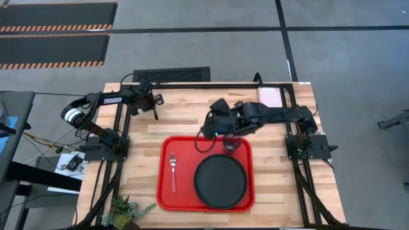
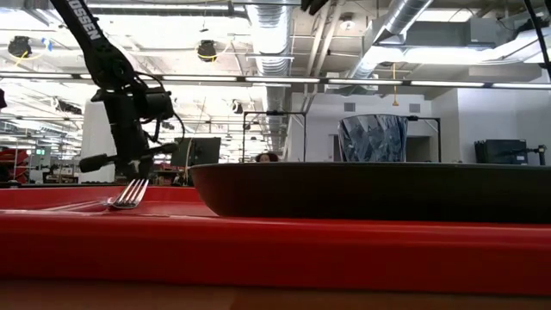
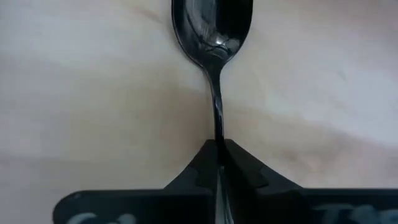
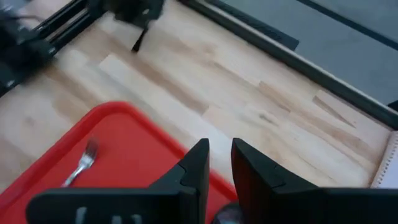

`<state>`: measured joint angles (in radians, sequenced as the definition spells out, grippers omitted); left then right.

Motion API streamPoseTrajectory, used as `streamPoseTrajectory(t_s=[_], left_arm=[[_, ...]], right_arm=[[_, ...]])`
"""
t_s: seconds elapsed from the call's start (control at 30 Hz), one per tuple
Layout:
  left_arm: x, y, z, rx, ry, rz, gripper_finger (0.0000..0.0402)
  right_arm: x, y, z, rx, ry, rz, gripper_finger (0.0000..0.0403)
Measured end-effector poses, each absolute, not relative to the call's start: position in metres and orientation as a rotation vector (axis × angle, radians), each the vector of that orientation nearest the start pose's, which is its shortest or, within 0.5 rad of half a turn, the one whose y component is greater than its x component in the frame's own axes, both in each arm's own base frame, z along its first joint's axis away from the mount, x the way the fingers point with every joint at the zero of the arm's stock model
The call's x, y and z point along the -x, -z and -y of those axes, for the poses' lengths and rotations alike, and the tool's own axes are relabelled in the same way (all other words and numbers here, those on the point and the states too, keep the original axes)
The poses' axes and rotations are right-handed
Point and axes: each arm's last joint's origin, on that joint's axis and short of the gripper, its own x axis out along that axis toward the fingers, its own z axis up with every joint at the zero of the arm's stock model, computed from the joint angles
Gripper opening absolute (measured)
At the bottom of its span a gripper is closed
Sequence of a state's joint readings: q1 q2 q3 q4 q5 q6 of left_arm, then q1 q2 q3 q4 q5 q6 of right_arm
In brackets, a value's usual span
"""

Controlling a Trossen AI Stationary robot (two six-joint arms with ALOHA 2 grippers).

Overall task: Pick and place plate/cup/fork/spoon on tray
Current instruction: Put the spoon into the red serving tray

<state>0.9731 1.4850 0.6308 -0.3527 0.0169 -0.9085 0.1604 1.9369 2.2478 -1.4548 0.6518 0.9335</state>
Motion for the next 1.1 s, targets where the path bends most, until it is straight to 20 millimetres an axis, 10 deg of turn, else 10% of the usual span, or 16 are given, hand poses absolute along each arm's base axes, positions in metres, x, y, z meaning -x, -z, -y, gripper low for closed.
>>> streamPoseTrajectory(t_s=[0.37, 1.1], left_arm=[[-0.135, -0.170, -0.175, 1.317, -1.030, -0.643, 0.0000], [-0.134, -0.247, -0.097, 1.172, -0.599, -0.454, 0.0000]], right_arm=[[-0.379, -0.397, 0.034, -0.371, 0.857, -0.763, 0.0066], [-0.454, -0.279, 0.108, -0.835, 0.378, -0.387, 0.0200]])
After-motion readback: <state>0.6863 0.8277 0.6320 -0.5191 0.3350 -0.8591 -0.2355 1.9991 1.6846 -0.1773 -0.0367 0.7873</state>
